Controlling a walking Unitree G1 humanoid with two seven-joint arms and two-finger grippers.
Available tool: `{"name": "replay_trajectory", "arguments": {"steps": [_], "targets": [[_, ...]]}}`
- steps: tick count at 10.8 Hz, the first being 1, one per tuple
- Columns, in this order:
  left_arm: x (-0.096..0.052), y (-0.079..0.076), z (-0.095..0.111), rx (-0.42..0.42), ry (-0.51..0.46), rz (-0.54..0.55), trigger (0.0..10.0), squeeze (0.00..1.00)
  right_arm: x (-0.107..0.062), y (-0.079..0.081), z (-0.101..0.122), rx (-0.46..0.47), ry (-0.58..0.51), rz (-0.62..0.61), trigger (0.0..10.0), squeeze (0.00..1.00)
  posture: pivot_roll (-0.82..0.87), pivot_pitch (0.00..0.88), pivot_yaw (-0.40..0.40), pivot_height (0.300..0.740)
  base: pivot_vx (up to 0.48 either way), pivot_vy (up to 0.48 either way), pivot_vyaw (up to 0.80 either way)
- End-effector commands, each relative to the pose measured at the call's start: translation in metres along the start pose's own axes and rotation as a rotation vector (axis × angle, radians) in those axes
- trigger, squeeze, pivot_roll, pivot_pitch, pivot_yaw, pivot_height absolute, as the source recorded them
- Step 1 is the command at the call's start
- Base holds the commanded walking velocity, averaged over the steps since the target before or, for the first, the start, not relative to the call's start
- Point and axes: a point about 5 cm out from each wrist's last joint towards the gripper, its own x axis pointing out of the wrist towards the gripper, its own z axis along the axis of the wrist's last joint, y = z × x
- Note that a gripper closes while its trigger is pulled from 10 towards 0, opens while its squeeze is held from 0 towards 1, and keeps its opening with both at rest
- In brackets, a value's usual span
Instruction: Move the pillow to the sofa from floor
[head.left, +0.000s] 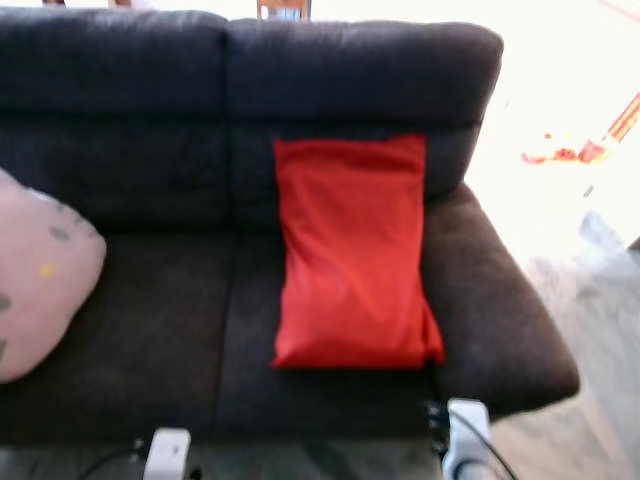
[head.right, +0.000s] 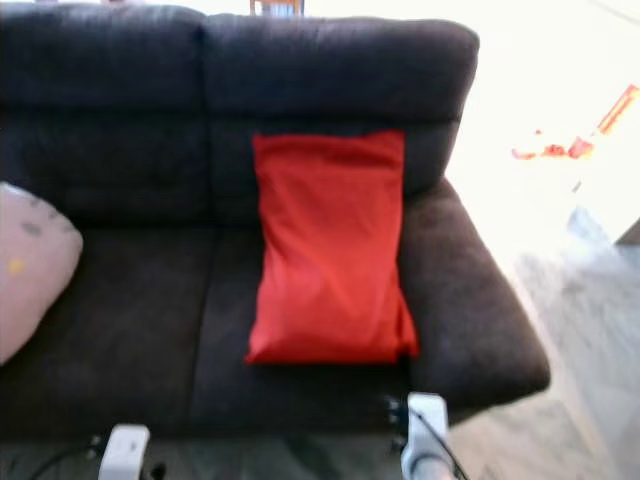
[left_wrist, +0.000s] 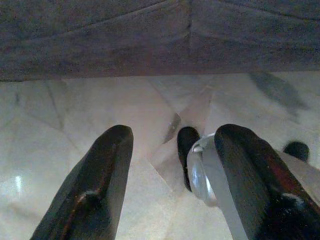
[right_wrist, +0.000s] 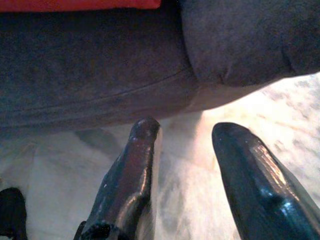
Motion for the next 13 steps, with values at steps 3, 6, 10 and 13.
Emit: {"name": "replay_trajectory", "arguments": {"steps": [3,6,10,13], "targets": [[0.001,0.000,0.000,-0.008,0.013,-0.006,10.0,0.00,-0.001,-0.004,-0.004,0.010,0.004,-0.022,10.0,0.00,0.05,0.000,-0.023,0.740,0.000,-0.340,0.00],[0.003,0.004,0.008,-0.018,-0.002,0.006,10.0,0.00,-0.002,-0.001,-0.005,0.008,0.004,-0.018,10.0,0.00,0.04,0.000,-0.004,0.740,0.000,-0.340,0.00],[0.004,0.010,0.014,-0.014,-0.012,0.016,10.0,0.00,-0.002,0.005,-0.005,0.017,0.002,-0.016,10.0,0.00,0.04,0.000,0.023,0.740,0.000,-0.340,0.00],[0.003,0.022,0.013,-0.013,-0.003,0.030,10.0,0.00,-0.003,0.010,-0.006,0.030,0.002,-0.017,10.0,0.00,0.02,0.000,0.049,0.740,0.000,-0.338,0.00]]}}
